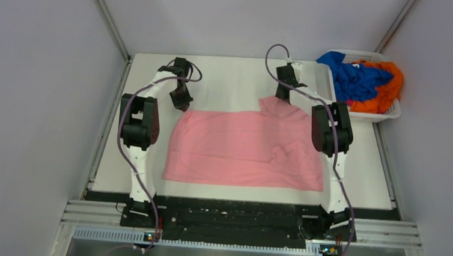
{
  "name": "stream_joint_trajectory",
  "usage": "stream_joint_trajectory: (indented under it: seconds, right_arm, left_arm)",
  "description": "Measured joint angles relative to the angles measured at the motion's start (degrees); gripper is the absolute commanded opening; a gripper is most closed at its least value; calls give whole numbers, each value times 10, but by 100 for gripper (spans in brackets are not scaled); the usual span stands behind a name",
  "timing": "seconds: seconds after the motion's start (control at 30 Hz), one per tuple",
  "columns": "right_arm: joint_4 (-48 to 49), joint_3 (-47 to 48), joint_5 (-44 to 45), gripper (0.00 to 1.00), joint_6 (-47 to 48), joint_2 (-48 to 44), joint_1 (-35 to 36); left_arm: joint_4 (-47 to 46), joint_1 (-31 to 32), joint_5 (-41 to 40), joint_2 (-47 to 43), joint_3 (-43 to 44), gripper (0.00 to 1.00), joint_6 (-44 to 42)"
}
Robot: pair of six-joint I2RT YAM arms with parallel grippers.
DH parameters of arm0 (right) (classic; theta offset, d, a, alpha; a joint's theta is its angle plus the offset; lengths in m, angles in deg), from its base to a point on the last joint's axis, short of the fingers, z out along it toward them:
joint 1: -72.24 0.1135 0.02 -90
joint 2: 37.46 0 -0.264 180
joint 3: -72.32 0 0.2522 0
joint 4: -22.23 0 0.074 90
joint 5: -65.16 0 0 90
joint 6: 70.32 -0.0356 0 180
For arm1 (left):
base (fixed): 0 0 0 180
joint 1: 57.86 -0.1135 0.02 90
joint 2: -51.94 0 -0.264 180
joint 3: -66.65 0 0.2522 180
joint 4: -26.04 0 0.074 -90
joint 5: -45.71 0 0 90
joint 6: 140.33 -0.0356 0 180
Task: Fold and stack the t-shirts
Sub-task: Grab the side of the flattened tshirt furthest away from the robot with both arms, then fold the other side of the tshirt into a rectangle
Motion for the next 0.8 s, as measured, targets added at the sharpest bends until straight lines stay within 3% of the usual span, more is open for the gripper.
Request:
stream_joint_trajectory:
  seconds: [0.1,0.13,0.43,0.6,0.8]
  right_arm:
    - [2,-35,10,4,-7,-24,0]
    - [3,-45,14,0,-9,-30,0]
    - [41,-107,28,0,-9,-80,0]
    - [91,-239,3,0,-4,-215,5]
    - [103,-318,-1,0,0,-348,31]
  left_arm:
    - [-1,2,0,-8,-5,0,-2]
    - [-2,2,0,-12,-10,0,-3]
    - [-4,4,-1,-52,-30,0,-13]
    - [-12,11,9,-103,-78,0,-16]
    - [-23,19,9,-163,-139,0,-16]
